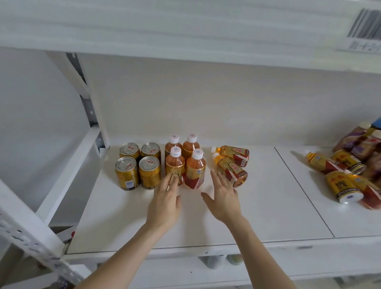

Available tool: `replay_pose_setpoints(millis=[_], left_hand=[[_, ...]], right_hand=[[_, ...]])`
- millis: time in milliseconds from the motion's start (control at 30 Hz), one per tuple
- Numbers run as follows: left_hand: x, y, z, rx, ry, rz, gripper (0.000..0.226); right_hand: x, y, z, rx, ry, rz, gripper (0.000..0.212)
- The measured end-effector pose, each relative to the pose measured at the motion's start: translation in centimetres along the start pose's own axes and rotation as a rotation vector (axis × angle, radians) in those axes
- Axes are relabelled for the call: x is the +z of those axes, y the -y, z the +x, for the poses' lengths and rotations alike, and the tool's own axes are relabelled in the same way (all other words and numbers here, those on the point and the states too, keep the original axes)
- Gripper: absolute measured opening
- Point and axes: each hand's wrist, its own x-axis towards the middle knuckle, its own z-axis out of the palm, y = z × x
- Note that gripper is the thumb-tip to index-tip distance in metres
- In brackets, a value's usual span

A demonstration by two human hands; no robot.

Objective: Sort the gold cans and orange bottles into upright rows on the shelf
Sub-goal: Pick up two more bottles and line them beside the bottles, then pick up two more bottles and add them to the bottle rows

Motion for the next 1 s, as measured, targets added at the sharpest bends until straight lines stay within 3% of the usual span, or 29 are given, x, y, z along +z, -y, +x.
replay_pose_setpoints(millis=[233, 400, 767, 867, 1000], left_hand=[[0.9, -2.5, -0.9, 0.124, -0.049, 0.112, 0.049], [3.2, -5.7, -1.1, 0.173, -0.077, 0.191, 0.055], [10.6, -14.4, 1.0, -0.093, -0.025, 0.149, 0.049], [10.8, -16.2, 2.1, -0.143, -0.001, 0.065, 0.048], [10.5, -17.1, 4.2, -0.35, 0.016, -0.23, 0.034]], right_hand=[[-2.1, -2.4, -1.0, -0.107, -0.096, -0.112, 0.07], [-3.7, -5.5, -0.9, -0.178, -0.103, -0.153, 0.077], [-8.6, -15.5, 2.2, -0.226, 0.059, -0.206, 0.078], [-9.4, -17.0, 3.4, -0.21, 0.061, -0.174, 0.076], [-9.9, -17.8, 5.5, -0.196, 0.072, -0.147, 0.075]])
